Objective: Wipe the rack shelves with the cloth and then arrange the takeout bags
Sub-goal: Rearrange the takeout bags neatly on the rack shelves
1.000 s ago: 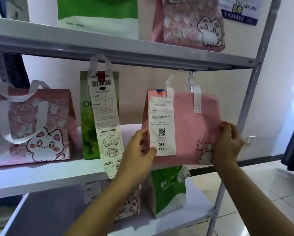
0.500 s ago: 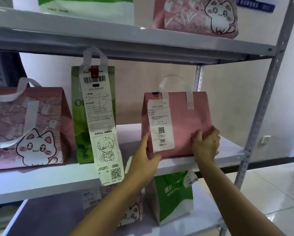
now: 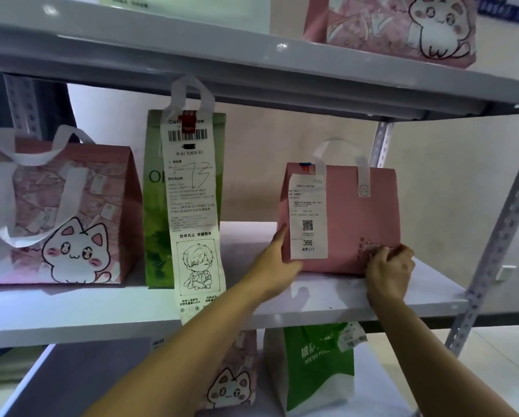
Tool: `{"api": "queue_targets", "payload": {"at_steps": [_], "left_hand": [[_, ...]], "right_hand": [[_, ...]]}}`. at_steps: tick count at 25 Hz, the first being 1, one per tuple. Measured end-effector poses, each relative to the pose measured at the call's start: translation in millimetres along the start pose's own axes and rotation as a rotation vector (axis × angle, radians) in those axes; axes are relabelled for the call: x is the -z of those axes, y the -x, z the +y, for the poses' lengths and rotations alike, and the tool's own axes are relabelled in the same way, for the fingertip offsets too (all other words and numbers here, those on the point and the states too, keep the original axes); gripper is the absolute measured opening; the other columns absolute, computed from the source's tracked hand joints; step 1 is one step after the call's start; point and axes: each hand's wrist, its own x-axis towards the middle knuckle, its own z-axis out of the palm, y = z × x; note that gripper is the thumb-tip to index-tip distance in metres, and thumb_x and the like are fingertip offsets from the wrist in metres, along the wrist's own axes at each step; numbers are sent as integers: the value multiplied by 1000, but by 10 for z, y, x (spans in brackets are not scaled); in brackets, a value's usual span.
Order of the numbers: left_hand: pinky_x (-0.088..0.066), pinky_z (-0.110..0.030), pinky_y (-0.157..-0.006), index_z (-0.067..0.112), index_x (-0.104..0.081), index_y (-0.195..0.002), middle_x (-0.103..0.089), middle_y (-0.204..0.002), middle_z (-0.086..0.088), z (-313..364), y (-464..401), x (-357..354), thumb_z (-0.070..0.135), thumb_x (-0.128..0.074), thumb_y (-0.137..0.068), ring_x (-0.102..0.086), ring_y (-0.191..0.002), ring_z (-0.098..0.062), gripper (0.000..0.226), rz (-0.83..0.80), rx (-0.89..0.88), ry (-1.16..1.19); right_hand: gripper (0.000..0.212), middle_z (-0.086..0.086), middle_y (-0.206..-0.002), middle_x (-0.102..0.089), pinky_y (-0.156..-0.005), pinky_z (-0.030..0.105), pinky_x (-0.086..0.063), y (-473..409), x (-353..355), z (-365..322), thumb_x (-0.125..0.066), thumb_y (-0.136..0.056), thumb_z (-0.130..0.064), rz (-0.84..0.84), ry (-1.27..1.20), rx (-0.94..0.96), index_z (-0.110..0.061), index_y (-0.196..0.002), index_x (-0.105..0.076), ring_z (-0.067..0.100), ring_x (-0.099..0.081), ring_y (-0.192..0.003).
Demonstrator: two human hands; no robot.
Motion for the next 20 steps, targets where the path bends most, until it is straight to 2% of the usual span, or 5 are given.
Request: {"api": "queue_targets", "payload": {"at_steps": [5,8,11,15,20], "left_hand": [[-38,-31,-106,49,-28,-144,-39,-145,22,-84,442,227,34,-56,-94,-41,-132,-7,59,212,-154,-171],[-39,-18,-102,34,-48,-130,-49,-127,18,-153,876,546,29,-51,-95,-44,-119,-4,36,664,-432,-306],[-40,-18,-97,22,-49,-128,-51,-123,8,-330,1086,930,26,-54,-95,-44,-115,-11,34,1044,-367,-280],[-38,-36,-105,18,-32,-146,-41,-147,0,-587,1028,1204,54,-68,-85,-40,-136,-20,80,753,131,-20],[-48,-29,-74,22,-45,-111,-61,-115,5,-737,780,1267,60,-75,-76,-59,-104,-17,60,594,238,-19]], "right_hand": [[38,24,-133,-49,-99,52,-41,-7,13,50,-35,-103,-29,44,78,28,-9,-135,-42,42,-52,-114],[37,24,-130,-53,-98,55,-42,-72,15,141,-33,-102,-29,46,95,51,-13,-134,-43,44,-53,-114],[37,26,-124,-60,-96,56,-44,-94,-21,184,-36,-99,-32,76,87,46,-15,-130,-49,47,-56,-111],[43,24,-120,-64,-93,54,-47,-30,-15,153,-37,-94,-37,94,49,38,-19,-128,-56,45,-60,-106],[33,22,-114,-66,-92,50,-49,-25,30,180,-44,-96,-30,101,-10,40,-17,-120,-62,42,-61,-102]]}}
